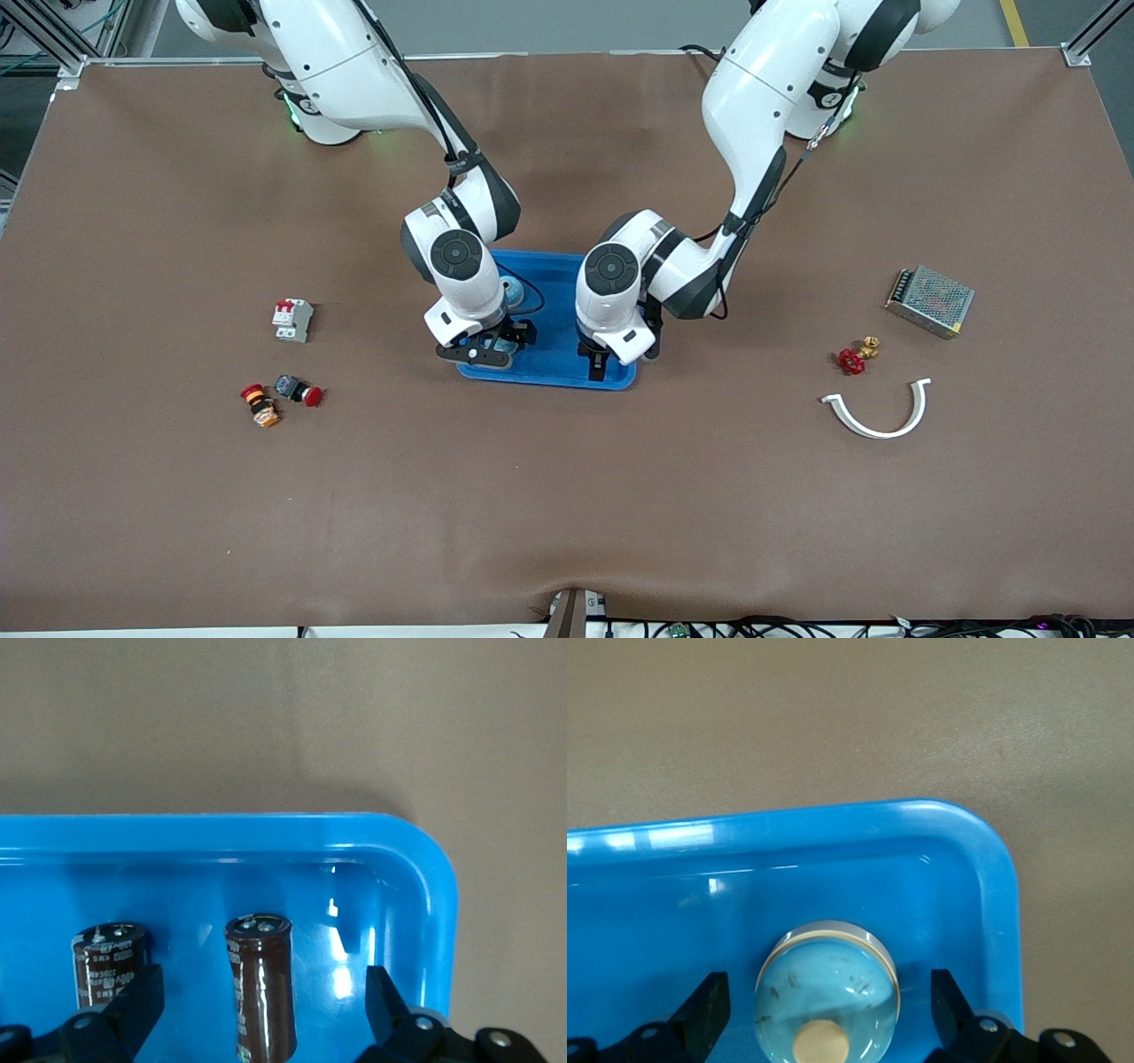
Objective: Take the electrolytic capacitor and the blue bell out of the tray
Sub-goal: 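Grasp the capacitor with the left gripper while the right gripper grasps the bell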
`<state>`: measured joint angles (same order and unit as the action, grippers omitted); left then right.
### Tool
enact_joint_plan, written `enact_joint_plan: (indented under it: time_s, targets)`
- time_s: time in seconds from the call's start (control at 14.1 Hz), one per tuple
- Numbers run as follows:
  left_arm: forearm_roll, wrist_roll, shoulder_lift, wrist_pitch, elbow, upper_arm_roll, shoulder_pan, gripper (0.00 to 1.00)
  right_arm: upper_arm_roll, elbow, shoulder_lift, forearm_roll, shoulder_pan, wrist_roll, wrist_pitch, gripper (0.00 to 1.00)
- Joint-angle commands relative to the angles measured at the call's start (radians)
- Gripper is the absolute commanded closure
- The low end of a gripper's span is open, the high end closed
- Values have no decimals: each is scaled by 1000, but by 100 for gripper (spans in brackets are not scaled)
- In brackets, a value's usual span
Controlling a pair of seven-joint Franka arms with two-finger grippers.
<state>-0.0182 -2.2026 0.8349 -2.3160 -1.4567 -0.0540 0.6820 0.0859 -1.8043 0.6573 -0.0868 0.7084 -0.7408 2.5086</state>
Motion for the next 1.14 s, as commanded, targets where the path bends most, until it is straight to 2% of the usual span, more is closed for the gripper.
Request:
enact_joint_plan:
  time_s: [0.0,0.21,0.28,0.35,0.43,0.5,0.57,0.64,1.06]
  targets:
    - [-26,-40,18,-6,24,19,24,0,5,19,13,5,13,-6,1,0]
    - [-26,-51,18,-6,24,37,39,0,5,19,13,5,13,-5,3,0]
    - [-26,-51,18,-6,24,39,37,3,5,19,13,5,13,-3,3,3]
    - [-26,-69,20,-6,25,39,37,21,5,20,13,5,13,-3,3,17]
    - [-28,-110,20,-8,25,39,40,50,5,20,13,5,13,-3,3,28]
    - [-28,-123,18,-8,24,39,39,90,5,20,13,5,13,-3,3,39]
    - [-28,-117,16,-8,24,39,37,100,5,22,13,5,13,-3,3,48]
    - [-28,-111,16,-8,25,39,37,100,5,23,13,5,13,-3,1,60]
    - [-28,-77,-5,3,25,36,44,100,5,28,-2,2,8,4,-25,62]
